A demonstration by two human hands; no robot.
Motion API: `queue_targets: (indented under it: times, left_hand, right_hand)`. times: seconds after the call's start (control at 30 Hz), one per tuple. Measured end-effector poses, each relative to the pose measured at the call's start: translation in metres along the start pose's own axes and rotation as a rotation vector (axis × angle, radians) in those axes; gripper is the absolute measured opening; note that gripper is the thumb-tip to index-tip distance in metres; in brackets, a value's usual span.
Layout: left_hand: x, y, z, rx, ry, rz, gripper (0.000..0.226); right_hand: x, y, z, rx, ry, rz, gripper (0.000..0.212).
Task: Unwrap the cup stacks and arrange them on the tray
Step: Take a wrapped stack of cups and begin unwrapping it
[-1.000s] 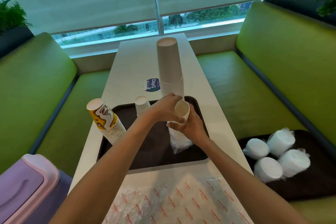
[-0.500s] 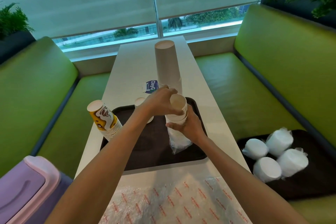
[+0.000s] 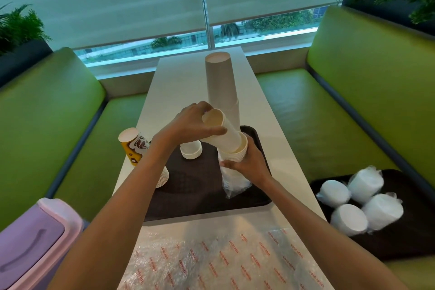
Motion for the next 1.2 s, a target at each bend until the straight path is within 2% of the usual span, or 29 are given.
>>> queue_targets:
  times: [0.1, 0.23, 0.33, 0.4, 0.5, 0.57, 0.63, 0.7, 0.77, 0.83, 1.03, 1.2]
  left_hand:
    - [-0.002, -0.007, -0.019, -0.095, -0.071, -0.081, 0.064]
    - [0.011, -0.014, -0.039, -0.248, -0.069, -0.308, 0.065]
    - [0.025, -0.017, -0.045, -0.265, 0.002, -0.439, 0.069]
    - [0.033, -0.017, -0.05, -0.285, -0.035, -0.474, 0.073]
    - [0.031, -0.016, -0.057, -0.338, -0.271, -0.345, 0.048]
    - [0.025, -0.007, -0.065, -0.363, -0.483, -0.167, 0.065]
    - [0.019, 0.004, -0.077, -0.407, -0.641, 0.092, 0.075]
    - [0.016, 0.018, -0.086, -0.426, -0.694, 0.329, 0.076]
    - [0.019, 0.03, -0.092, -0.43, -0.657, 0.448, 0.079]
    - [0.028, 0.043, -0.101, -0.454, -0.581, 0.482, 0.079]
    - [0.061, 0.073, -0.129, -0.489, -0.429, 0.424, 0.079]
    - [0.085, 0.079, -0.15, -0.538, -0.401, 0.281, 0.085]
  right_hand:
    - [0.0, -0.004, 0.007, 0.041, 0.033, 0.002, 0.091]
    - [-0.001, -0.002, 0.01, 0.101, 0.063, -0.022, 0.086]
    - [-0.001, 0.001, 0.01, 0.105, 0.069, -0.031, 0.086]
    - [-0.002, 0.0, 0.009, 0.098, 0.071, -0.029, 0.088]
    - [-0.002, 0.001, 0.005, 0.063, 0.049, -0.042, 0.091]
    - [0.0, 0.002, 0.003, 0.061, 0.045, -0.039, 0.09]
    - [0.002, 0.001, 0.002, 0.074, 0.04, -0.026, 0.089]
    - [0.003, 0.0, 0.004, 0.075, 0.035, -0.019, 0.085]
    - [0.003, 0.0, 0.006, 0.066, 0.038, -0.022, 0.082]
    - [0.002, 0.0, 0.008, 0.06, 0.037, -0.035, 0.082]
    - [0.0, 0.004, 0.014, 0.069, 0.02, -0.077, 0.083]
    - [0.001, 0.005, 0.018, 0.067, 0.031, -0.084, 0.078]
Point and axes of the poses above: each hand's wrist, its own y-axis towards the middle knuckle, its own x-axis out of the palm, z = x × y, the point moved 4 cm from there along y, towards the middle knuckle, and after that the axes turned 6 degrees about -x, right-handed, at the moved point
